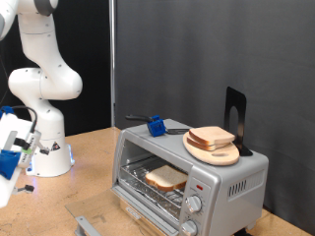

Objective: Make a piece of toast with the oven

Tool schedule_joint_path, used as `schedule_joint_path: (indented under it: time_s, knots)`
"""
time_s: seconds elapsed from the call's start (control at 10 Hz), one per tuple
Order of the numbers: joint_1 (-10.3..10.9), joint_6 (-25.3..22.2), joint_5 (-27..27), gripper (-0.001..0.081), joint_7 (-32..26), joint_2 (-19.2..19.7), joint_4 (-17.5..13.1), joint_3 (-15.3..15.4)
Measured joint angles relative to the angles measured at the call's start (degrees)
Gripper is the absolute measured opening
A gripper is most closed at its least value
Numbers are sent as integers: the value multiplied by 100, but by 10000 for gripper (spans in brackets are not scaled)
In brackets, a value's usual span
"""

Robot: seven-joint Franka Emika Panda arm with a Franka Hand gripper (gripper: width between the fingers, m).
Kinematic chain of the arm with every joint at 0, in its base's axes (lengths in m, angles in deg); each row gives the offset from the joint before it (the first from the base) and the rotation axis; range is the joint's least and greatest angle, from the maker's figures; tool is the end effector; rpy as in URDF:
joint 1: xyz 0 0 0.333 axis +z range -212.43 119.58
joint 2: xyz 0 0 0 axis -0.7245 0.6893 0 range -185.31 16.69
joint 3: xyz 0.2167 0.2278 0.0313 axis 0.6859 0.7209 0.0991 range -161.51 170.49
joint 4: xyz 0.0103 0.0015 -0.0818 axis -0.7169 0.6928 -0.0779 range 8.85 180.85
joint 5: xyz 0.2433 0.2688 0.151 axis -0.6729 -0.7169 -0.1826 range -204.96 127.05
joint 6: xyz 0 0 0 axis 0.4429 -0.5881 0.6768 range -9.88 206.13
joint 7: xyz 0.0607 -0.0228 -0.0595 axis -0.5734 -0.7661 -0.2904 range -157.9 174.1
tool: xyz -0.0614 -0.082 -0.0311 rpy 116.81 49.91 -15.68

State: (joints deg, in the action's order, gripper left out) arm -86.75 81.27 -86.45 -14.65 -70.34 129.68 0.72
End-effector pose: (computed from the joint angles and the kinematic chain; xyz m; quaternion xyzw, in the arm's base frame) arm 0.3960 -0.2740 0.2702 -0.7914 0.3211 0.1157 0.5072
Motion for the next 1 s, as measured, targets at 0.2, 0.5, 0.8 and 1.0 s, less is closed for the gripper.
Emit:
schedule_joint_path:
  time_s: [0.2,0.5,0.8,1.0]
  knots:
    - [-8,370,-287,682,-109,134,29,15]
    - [-97,-466,-246,682,-105,171,-60,-6]
    - [-149,-385,-536,682,-380,338,102,18]
    - [-68,82,-516,682,-502,500,305,93]
